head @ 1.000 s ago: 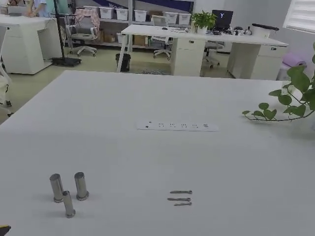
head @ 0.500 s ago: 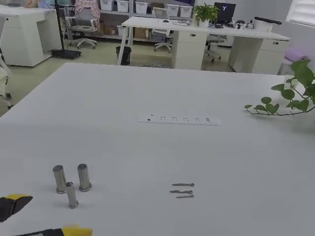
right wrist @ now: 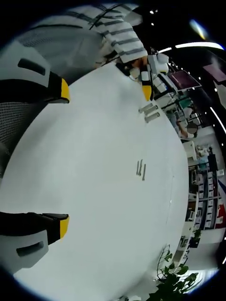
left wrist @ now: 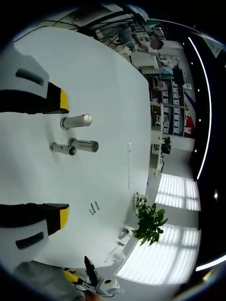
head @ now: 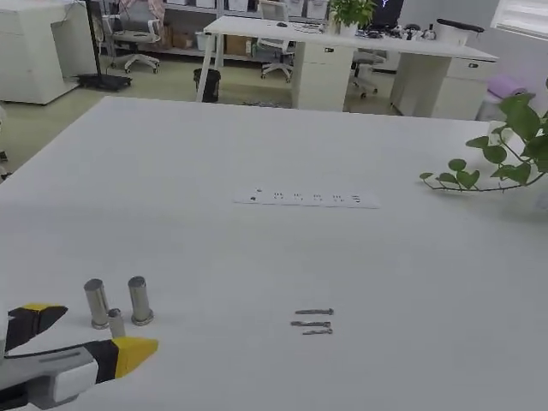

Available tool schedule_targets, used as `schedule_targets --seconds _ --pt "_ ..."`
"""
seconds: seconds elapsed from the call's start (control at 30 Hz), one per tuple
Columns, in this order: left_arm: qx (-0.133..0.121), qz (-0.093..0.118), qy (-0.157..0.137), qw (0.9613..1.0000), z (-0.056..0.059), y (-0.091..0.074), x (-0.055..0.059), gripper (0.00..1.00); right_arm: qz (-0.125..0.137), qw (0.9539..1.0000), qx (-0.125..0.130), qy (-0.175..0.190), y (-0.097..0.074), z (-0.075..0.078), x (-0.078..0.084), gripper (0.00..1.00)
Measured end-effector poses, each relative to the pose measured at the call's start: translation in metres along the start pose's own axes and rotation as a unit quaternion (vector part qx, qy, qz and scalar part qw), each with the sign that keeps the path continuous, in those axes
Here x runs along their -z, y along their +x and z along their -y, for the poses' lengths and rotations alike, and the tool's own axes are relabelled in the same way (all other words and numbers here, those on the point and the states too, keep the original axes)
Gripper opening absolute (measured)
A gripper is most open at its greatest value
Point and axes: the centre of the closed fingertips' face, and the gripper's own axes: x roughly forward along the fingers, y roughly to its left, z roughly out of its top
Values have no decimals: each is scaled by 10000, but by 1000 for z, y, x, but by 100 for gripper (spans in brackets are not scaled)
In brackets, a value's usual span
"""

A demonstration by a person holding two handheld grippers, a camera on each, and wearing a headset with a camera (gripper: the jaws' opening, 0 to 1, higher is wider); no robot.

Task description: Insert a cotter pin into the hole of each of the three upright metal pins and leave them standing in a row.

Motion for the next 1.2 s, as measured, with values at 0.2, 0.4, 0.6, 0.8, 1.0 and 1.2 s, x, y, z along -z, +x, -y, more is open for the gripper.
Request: schedule_targets --seconds 0.2,0.4,0.6,0.8,1.0,1.2 --pt "-22 -188 122 9997 -4 8 11 66 -36 10000 11 17 -1 1 2 98" --pt "-16 -237 206 9995 -6 14 14 55 -51 10000 22 7 -1 2 0 98" --pt "-50 -225 262 9994 -9 20 13 41 -46 10000 29 16 1 3 -2 98" --pt "1 -287 271 9992 -9 27 16 34 -71 10000 0 -18 3 0 -2 98" --pt "79 -345 331 9988 -7 30 20 31 -74 10000 -11 -14 3 1 -2 98" --pt "6 -366 292 9989 -9 34 24 30 -55 10000 -52 -39 5 -1 -2 97"
